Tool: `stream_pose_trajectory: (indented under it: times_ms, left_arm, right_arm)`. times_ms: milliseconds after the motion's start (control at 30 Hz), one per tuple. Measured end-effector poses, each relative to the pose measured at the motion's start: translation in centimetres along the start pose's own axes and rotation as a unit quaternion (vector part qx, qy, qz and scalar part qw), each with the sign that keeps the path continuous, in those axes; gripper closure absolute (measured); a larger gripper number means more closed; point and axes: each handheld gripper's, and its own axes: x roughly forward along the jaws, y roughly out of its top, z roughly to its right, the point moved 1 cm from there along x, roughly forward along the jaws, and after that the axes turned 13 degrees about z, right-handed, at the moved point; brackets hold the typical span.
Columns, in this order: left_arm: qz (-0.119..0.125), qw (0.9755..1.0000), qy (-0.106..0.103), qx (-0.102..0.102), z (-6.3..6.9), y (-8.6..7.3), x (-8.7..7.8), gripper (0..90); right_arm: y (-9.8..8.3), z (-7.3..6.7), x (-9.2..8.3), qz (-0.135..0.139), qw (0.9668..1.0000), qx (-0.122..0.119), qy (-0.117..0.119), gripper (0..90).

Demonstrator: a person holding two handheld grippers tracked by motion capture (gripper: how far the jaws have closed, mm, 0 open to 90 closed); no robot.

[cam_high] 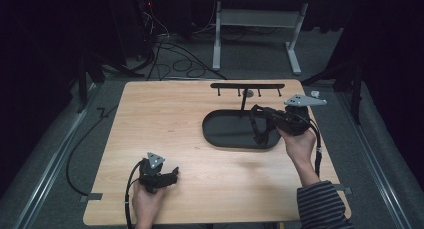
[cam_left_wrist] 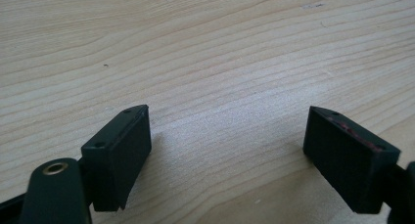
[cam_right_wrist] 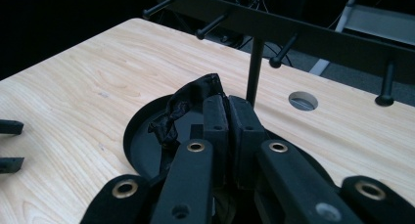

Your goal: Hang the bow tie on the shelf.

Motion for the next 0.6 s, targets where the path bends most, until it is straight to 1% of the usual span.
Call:
stream_pose_trajectory:
  times_ms: [267,500,600]
  left_arm:
    - [0.000,1.0000,0.000,0.000,0.0,0.0,0.0,18.4]
    - [0.000,1.0000,0.000,0.000,0.0,0.0,0.0,18.5]
    - [0.000,1.0000,0.000,0.000,0.0,0.0,0.0,18.4]
  right_arm:
    - [0.7,0.5,0.4,0.006,0.9999,0.004,-0.009,88.4]
    - [1.0,1.2,1.1,0.003,0.9998,0.012,-0.018,88.5]
    - [1.3,1.3,1.3,0.004,0.9997,0.010,-0.021,88.5]
